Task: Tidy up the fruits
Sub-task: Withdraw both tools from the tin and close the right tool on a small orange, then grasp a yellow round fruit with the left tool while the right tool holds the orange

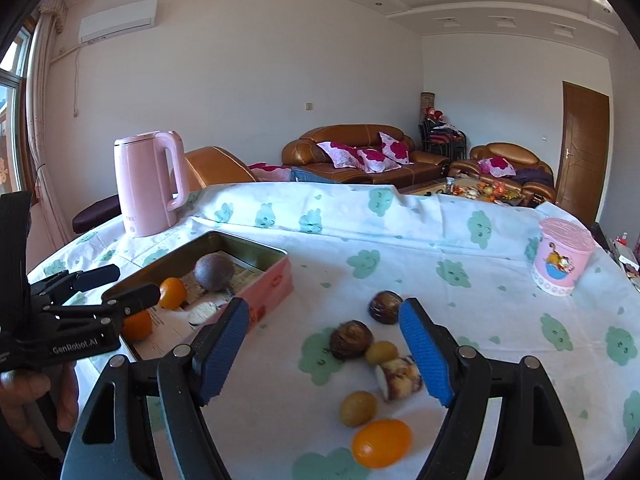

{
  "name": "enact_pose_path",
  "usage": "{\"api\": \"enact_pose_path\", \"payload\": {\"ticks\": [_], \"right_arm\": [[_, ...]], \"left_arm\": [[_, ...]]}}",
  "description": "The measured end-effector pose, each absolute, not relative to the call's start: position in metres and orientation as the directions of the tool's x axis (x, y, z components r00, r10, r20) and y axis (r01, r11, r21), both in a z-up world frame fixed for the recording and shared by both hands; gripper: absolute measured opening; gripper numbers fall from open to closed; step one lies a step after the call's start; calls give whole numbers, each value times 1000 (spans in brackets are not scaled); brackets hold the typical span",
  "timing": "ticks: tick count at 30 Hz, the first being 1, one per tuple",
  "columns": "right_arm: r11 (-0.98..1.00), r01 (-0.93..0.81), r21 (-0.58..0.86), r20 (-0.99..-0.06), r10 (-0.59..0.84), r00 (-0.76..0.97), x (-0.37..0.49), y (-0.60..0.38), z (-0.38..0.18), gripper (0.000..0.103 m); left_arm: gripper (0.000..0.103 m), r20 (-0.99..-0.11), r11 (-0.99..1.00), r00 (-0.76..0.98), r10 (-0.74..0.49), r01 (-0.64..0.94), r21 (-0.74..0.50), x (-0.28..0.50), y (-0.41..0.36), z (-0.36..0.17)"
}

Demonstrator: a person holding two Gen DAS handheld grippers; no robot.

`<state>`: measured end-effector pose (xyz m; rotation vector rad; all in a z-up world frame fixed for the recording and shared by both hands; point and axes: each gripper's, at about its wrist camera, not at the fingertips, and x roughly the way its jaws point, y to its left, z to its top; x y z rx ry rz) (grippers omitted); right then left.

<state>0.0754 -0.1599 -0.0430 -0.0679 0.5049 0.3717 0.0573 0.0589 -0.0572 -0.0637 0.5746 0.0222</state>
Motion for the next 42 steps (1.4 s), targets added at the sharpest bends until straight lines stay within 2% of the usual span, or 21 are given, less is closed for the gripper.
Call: {"api": "enact_pose_path", "payload": {"ticks": [5,15,17,19,23,24,25,26,30,35,39,42], "right_arm": [[951,-307,35,-523,280,805,67,-197,-54,79],[920,-392,24,-616,322,719,70,-184,-76,78],[916,-401,34,-633,330,700,73,-183,-80,74],[912,-407,54,-650,341,679,76,-183,-84,61],[905,-413,100,-683,364,633,83,-185,-92,57],[904,-414,106,-692,366,622,84,-185,-94,53],[905,-412,109,-702,363,613,86,-184,-96,42],[905,-411,110,-708,361,607,87,-183,-97,42],[909,-406,95,-701,351,621,85,-183,-95,41],[934,-334,130,-638,337,693,85,-203,-79,41],[963,-257,78,-586,253,770,87,-213,-64,41],[973,-220,76,-574,223,788,95,-218,-62,41]], "left_arm": [[86,-562,999,827,-37,14,-44,60,34,-59],[86,-588,995,804,-90,101,-15,65,-2,-61],[86,-592,994,800,-94,106,-15,67,-4,-62],[86,-597,994,796,-98,110,-17,69,-6,-63],[86,-611,991,783,-119,130,-27,72,-12,-66],[86,-614,990,779,-124,136,-27,72,-14,-67],[86,-617,989,776,-130,143,-28,73,-17,-68],[86,-619,988,773,-136,151,-28,73,-19,-68],[86,-625,986,768,-137,164,-15,75,-28,-70],[86,-626,981,763,-163,192,-21,79,-40,-66],[86,-609,972,773,-178,234,13,77,-60,-63],[81,-630,964,752,-193,264,20,82,-73,-68]]}}
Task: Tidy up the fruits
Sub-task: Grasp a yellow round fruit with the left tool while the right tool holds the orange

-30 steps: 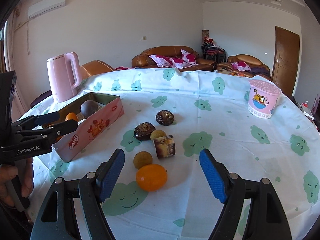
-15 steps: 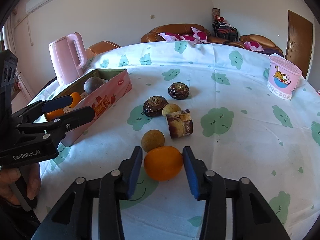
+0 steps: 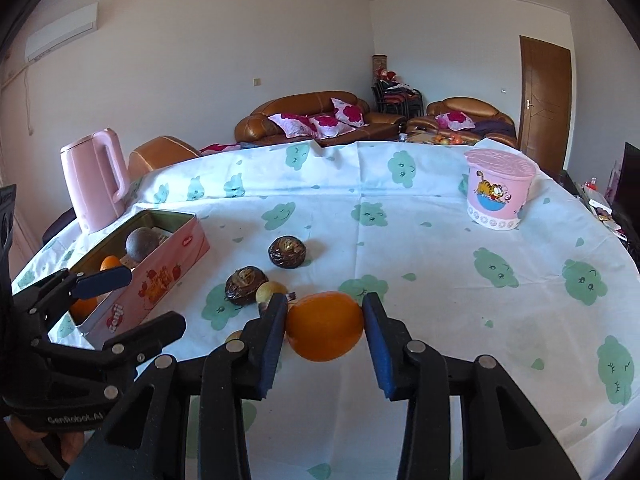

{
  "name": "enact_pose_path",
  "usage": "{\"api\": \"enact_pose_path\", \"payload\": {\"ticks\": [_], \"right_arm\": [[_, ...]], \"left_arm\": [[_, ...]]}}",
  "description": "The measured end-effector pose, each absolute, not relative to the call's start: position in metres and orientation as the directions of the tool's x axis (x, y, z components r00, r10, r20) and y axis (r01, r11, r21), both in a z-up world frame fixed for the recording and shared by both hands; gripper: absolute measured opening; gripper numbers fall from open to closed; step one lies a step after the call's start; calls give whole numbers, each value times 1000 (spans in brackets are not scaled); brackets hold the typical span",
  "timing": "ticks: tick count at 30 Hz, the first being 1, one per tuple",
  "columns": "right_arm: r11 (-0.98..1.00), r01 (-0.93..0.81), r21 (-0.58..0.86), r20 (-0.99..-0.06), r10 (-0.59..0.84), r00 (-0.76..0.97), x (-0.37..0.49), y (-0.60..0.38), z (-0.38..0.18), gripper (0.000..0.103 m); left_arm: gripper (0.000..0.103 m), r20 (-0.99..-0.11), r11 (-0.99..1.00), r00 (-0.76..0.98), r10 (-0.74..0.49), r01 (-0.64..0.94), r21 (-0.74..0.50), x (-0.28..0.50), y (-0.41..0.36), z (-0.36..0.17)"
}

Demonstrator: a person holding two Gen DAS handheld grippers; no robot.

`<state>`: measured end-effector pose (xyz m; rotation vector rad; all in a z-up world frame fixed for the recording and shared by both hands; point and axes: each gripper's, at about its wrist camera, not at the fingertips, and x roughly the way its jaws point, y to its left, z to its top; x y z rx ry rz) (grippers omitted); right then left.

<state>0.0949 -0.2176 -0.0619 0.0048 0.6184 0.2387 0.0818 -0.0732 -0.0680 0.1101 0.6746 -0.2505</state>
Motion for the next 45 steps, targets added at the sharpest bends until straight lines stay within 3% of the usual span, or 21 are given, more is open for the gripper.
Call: {"api": "enact_pose_path", "payload": {"ticks": [5,8,10,11,12,23,45], "right_arm": [[977,-189,100,-569,212,794,102,-224,-65,41],[977,-189,96,-567,209,797,101,-224,-66,41],[977,-192,91,-569,210,795,101,-223,-66,41],[977,-196,88,-571,211,794,102,-222,-67,41],[976,-200,86,-573,212,791,102,-221,-67,41],[962,-260,88,-567,263,780,99,-216,-67,41],[946,-318,64,-454,311,835,77,-214,-54,41]], "left_arm": [[62,-695,946,672,-255,324,-35,95,-90,-80],[58,-724,934,635,-269,356,-35,100,-100,-88],[46,-738,925,607,-295,376,-60,102,-104,-91],[32,-749,922,591,-299,381,-68,105,-105,-93],[28,-757,921,578,-305,382,-80,106,-105,-95],[28,-687,958,681,-254,277,-79,103,-82,-82],[28,-596,973,772,-221,216,-81,89,-66,-68]]}}
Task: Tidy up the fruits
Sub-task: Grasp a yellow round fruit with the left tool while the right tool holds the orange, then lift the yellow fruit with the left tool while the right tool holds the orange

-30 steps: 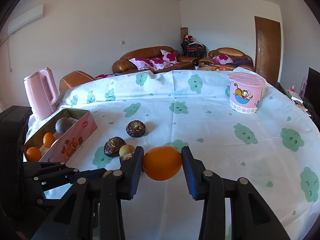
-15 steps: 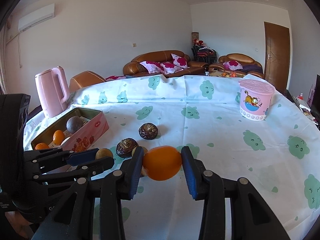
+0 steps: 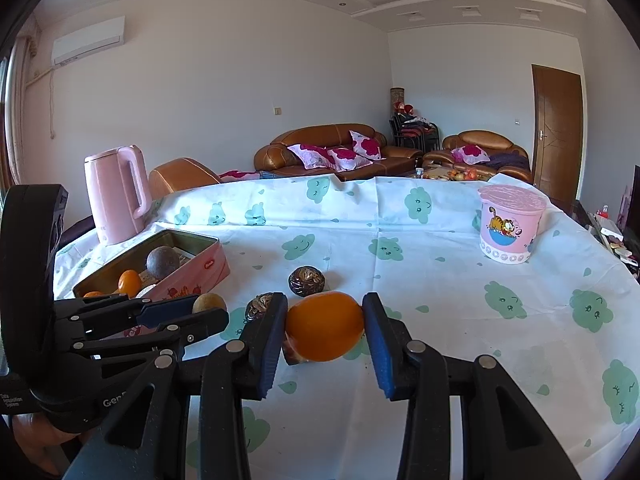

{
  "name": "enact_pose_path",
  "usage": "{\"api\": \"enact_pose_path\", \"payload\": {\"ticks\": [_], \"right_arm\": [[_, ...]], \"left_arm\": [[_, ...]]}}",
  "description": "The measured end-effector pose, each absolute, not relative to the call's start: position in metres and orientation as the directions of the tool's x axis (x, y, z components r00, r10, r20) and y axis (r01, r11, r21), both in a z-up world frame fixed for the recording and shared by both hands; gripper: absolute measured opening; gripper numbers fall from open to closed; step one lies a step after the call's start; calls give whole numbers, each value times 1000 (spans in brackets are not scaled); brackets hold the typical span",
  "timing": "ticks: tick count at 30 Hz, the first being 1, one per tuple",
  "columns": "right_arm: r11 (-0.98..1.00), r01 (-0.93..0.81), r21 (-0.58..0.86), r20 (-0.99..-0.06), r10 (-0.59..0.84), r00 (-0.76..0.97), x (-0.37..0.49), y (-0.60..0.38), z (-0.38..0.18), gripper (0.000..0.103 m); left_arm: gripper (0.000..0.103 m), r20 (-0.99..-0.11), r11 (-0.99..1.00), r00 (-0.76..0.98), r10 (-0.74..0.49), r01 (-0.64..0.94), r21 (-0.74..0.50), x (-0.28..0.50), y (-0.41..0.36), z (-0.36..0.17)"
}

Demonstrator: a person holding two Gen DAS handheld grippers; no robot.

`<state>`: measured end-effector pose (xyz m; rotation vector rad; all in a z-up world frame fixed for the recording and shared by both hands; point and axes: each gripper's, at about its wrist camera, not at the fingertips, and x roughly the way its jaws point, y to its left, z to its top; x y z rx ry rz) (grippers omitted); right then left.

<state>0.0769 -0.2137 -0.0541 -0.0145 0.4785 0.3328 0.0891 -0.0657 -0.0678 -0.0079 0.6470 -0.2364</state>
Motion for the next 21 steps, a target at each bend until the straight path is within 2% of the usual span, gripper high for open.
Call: {"api": "enact_pose_path", "payload": {"ticks": [21], "right_arm": [[939,-341,46,-384,332,862,62,-214,-49,41]], "left_arm": [[28,-526,979,829,-189,198,-41,75,-67,-59]]}}
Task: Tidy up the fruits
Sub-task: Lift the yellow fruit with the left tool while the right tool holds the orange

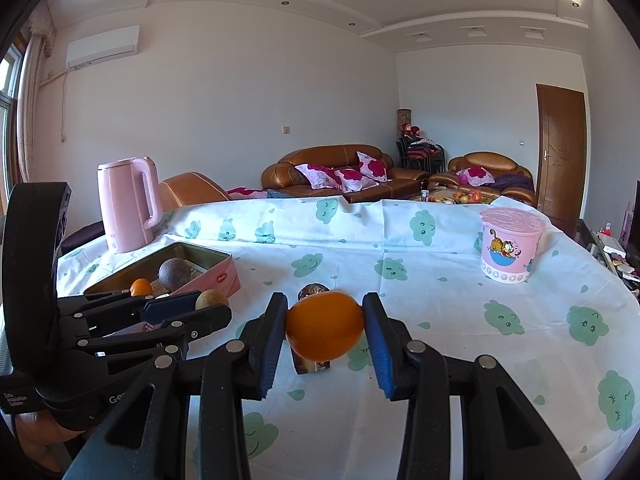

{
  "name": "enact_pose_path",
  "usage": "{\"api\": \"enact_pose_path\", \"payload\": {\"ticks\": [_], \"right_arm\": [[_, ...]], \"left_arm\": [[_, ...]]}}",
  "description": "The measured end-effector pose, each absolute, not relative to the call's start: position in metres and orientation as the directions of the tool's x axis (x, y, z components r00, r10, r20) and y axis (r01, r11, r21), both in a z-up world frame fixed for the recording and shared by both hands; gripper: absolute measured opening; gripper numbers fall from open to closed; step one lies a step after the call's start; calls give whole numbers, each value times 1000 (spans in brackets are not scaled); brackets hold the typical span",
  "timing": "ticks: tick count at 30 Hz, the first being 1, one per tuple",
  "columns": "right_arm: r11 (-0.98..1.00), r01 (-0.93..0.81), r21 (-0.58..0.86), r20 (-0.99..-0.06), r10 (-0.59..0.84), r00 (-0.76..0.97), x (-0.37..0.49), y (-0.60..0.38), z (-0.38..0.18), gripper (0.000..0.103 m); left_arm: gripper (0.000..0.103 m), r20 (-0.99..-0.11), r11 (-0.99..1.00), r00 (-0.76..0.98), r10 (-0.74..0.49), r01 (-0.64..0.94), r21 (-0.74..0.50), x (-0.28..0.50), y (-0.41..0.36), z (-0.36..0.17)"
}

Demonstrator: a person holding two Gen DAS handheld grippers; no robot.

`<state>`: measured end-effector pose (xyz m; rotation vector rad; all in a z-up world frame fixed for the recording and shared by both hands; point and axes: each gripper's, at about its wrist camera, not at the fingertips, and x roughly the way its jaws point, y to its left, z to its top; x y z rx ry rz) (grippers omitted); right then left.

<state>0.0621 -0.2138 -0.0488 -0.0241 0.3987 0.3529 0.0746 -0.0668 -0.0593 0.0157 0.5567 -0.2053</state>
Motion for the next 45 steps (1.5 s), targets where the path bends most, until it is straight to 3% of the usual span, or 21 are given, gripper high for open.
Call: {"api": "enact_pose_path", "payload": {"ticks": [45], "right_arm": [[930,-366,34,-244,363,899,35,-220,-37,41]], "left_arm": [[28,-394,982,905,-163,186,19,46,-70,-46]]}}
